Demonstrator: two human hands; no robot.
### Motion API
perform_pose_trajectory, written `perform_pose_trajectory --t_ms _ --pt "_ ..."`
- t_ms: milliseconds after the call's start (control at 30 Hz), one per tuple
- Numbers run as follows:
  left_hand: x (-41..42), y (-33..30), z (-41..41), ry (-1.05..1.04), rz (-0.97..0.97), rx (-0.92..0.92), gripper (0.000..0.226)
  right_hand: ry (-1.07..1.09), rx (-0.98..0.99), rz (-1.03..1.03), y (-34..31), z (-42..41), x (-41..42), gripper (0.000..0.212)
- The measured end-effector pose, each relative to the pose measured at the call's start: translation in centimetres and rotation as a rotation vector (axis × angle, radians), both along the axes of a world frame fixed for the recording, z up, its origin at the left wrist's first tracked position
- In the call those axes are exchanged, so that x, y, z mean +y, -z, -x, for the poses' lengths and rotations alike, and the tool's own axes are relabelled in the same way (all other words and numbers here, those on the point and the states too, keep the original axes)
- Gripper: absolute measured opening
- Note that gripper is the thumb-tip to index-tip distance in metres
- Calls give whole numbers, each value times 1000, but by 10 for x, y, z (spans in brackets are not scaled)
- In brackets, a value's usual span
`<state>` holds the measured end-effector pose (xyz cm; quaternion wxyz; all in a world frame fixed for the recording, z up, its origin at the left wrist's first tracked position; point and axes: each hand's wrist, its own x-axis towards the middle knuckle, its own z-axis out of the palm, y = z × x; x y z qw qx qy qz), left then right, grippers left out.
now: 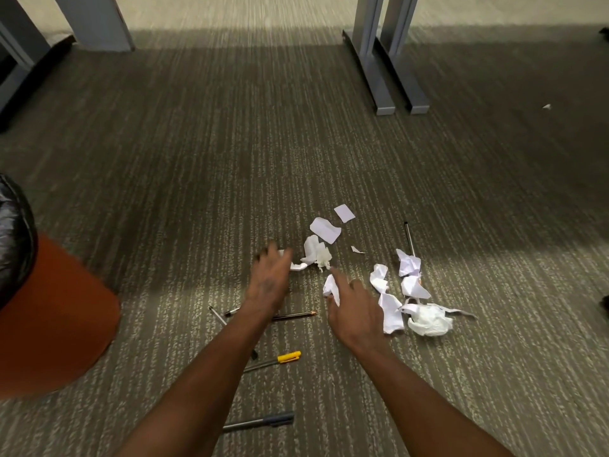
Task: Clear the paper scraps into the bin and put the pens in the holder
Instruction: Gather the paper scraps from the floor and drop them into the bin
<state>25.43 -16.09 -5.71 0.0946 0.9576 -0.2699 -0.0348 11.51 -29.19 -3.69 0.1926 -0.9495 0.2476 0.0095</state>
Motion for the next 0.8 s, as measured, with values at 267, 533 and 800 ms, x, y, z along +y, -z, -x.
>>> perform_pose_trajectory --t_ms 267,533,800 --pt "-50 -11 -11 286 -167 33 77 7 81 67 14 -5 -4 27" --pt "-58 4 -5 241 -224 176 64 59 40 3 22 0 -7 21" --pt "-31 0 18 88 121 234 48 612 -209 -574 -2 -18 1 13"
